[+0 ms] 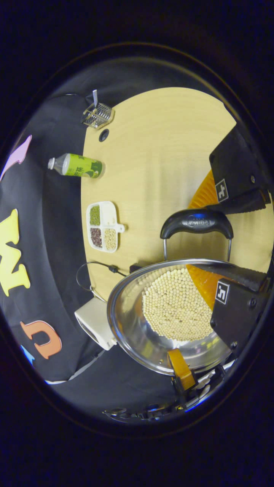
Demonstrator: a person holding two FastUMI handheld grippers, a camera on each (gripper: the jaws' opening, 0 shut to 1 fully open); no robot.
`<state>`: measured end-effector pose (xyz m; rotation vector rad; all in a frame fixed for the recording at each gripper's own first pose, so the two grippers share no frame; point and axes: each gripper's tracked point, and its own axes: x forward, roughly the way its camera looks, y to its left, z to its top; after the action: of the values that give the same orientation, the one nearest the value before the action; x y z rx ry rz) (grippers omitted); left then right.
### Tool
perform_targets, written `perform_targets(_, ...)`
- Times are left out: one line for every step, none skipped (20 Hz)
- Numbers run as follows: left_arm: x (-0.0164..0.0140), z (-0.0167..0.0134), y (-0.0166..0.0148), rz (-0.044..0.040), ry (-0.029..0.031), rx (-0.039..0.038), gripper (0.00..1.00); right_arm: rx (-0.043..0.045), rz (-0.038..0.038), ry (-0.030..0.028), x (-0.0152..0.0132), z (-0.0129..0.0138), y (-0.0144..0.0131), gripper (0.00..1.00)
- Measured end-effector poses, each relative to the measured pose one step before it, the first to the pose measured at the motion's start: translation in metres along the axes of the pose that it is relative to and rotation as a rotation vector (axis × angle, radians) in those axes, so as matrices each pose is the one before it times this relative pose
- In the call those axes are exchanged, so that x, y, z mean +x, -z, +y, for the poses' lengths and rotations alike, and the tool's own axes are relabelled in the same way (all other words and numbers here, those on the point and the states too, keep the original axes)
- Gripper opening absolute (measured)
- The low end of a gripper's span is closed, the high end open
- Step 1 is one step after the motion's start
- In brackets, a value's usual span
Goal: First push the handle of the pot to place it horizontally, then grasp the pot with both hands and set it on the induction cooktop.
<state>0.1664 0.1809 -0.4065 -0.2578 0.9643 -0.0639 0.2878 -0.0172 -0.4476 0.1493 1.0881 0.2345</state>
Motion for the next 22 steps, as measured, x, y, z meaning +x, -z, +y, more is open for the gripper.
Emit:
perform_targets(0.00157,0.00763,-0.00157,0.00199,-0.00152,0.00303,0.6,0.0032,0.00402,0.00021,-0.00001,0.00037,0.00002,0.59)
perform_targets(0.00225,0.00803,-0.00102,0.00239,-0.00125,0.00293,0.61,0.00229,0.00395,-0.00007,-0.00001,-0.00099,-0.00026,0.59)
perform_targets(0.0022,0.00707,-0.00154,0.0003,-0.00178,0.00046,0.6,0.0039,0.00346,-0.00127,-0.00036,0.00085,0.00012,0.59)
perform_targets(0.00356,0.00623,-0.0017,0.00073,0.00029,0.00215,0.61,0.00371,0.00588,0.00138,-0.00065,-0.00039,0.00027,0.59)
perform_targets(0.00345,0.00702,-0.00131,0.00129,0.00124,-0.00241,0.6,0.00624,0.00093,0.00375,-0.00105,-0.00024,-0.00005,0.58)
perform_targets(0.00284,0.00514,-0.00014,0.00422,0.00122,-0.00095,0.6,-0.0008,0.0044,0.00358,-0.00058,-0.00073,-0.0008,0.59)
perform_targets(0.00218,0.00444,-0.00001,0.00388,0.00259,-0.00103,0.6,0.00106,0.0033,0.00385,-0.00033,0.00049,0.00065,0.58)
perform_targets(0.0021,0.00336,0.00011,0.00371,0.00158,0.00008,0.6,0.00225,0.0049,0.00296,-0.00046,0.00025,-0.00032,0.58)
perform_targets(0.00342,0.00243,-0.00091,0.00625,0.00095,-0.00205,0.6,0.00365,0.00694,0.00371,-0.00022,0.00029,0.00037,0.59)
perform_targets(0.00344,0.00224,-0.00047,0.00474,0.00181,0.00112,0.6,0.00346,0.00602,0.00405,0.00131,0.00148,0.00022,0.58)
perform_targets(0.00421,0.00191,0.00076,0.00318,0.00175,0.00001,0.6,0.00365,0.00303,0.00342,0.00105,0.00122,0.00159,0.58)
perform_targets(0.00382,0.00117,0.0006,0.00624,0.00288,0.00117,0.6,0.0019,0.00177,0.00383,-0.00038,-0.00016,-0.00048,0.59)
perform_targets(0.00155,0.00167,0.00127,0.00068,0.00239,-0.00191,0.6,0.00168,0.00387,0.00302,0.00002,0.00023,0.00084,0.59)
perform_targets(0.00206,0.00133,0.00111,0.00458,0.0028,0.00002,0.6,0.00334,0.00302,0.00352,-0.00019,-0.00034,-0.00006,0.59)
perform_targets(0.00233,0.00006,0.0012,0.00396,0.00272,-0.00138,0.6,0.00406,0.00157,0.00511,0.00015,0.00035,0.00053,0.58)
perform_targets(0.00199,0.00076,0.0005,0.00243,0.00334,0.00118,0.61,0.00092,0.00755,0.00482,-0.00039,0.00019,0.00062,0.59)
perform_targets(0.00267,0.00032,0.00199,0.00853,0.00494,0.0005,0.6,0.00597,0.00202,0.00727,-0.00096,-0.00025,0.00093,0.58)
perform_targets(0.00207,0.00063,0.00235,0.00825,0.00645,-0.00285,0.61,-0.00074,0.00089,0.00802,0.00151,-0.00047,0.00087,0.58)
perform_targets(0.00273,0.00055,0.00224,0.0083,0.00559,-0.0042,0.61,-0.00142,0.00328,0.00282,0.00184,-0.00041,0.00198,0.58)
perform_targets(0.0009,0.00067,-0.00073,-0.0053,0.00553,-0.00255,0.61,-0.00094,-0.00231,-0.0006,-0.00277,0.00012,0.00032,0.58)
perform_targets(0.00055,-0.00027,-0.00032,-0.00434,0.00849,0.00487,0.6,0.00378,-0.00717,0.00329,0.0032,0.00106,0.00023,0.59)
perform_targets(0.00049,0.00036,0.00124,0.00407,0.00843,0.00576,0.6,-0.00343,0.00573,0.0031,-0.0002,-0.00052,0.00093,0.59)
